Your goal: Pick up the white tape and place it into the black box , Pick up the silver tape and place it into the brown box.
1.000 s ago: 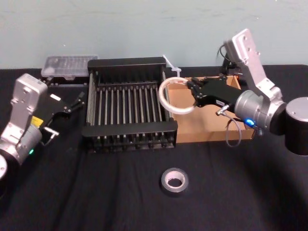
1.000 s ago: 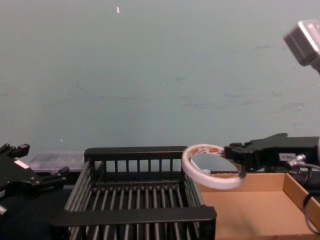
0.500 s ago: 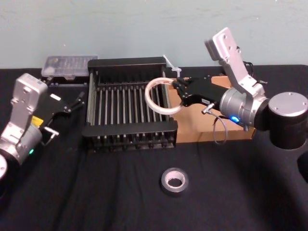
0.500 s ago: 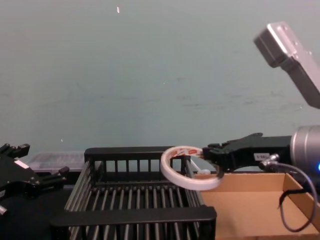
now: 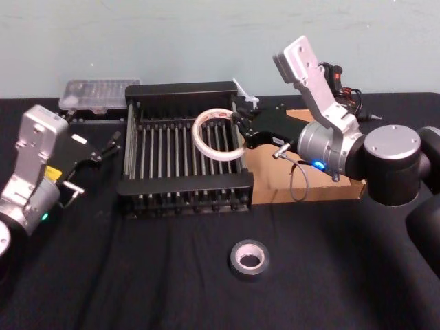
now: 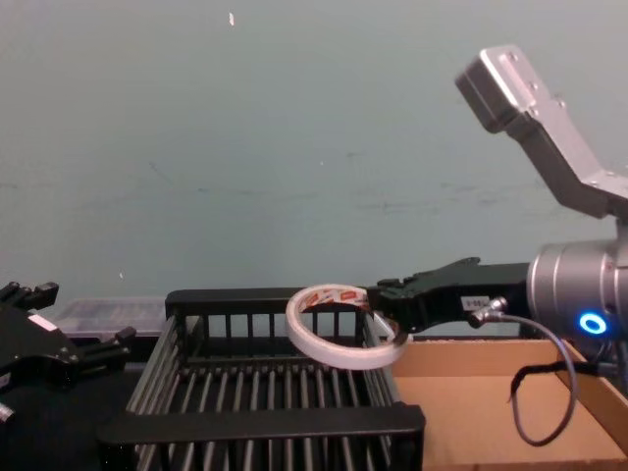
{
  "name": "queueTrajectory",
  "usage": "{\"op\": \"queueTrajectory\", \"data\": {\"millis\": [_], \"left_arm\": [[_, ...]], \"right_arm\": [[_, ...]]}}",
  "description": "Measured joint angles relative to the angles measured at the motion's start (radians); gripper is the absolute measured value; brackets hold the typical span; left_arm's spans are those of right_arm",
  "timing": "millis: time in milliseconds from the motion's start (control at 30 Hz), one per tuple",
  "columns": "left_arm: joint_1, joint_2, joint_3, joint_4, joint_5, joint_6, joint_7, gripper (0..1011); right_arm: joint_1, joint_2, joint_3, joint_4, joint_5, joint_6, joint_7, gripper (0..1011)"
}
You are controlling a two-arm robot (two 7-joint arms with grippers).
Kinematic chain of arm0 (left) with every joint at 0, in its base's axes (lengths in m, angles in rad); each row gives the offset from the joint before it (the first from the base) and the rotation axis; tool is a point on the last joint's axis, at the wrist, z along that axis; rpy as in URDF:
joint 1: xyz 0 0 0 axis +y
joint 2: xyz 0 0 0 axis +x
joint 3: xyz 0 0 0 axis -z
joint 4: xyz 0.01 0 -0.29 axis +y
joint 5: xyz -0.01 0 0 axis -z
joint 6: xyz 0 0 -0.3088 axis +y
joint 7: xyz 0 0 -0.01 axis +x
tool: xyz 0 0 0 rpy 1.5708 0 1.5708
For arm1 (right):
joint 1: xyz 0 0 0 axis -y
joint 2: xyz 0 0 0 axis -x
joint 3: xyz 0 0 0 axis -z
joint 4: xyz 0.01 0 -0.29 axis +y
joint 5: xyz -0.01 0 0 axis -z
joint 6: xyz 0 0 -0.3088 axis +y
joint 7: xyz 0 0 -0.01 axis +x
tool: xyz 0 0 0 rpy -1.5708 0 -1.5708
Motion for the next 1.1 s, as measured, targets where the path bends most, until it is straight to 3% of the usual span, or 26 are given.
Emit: {"op": "queueTrajectory", "data": {"millis": [567,1100], "left_arm": [[0.000,0.000,0.000,0.000,0.000,0.000,0.000,1001],[0.000,0.000,0.000,0.000,0.000,0.000,0.000,1001]], "right_arm": [[0.040,-0.044,-0.023,0.072,-0.021,-0.016,0.008,87],[0.042,-0.048,-0.023,0.076,-0.024,-0.018,0.007,87]]}}
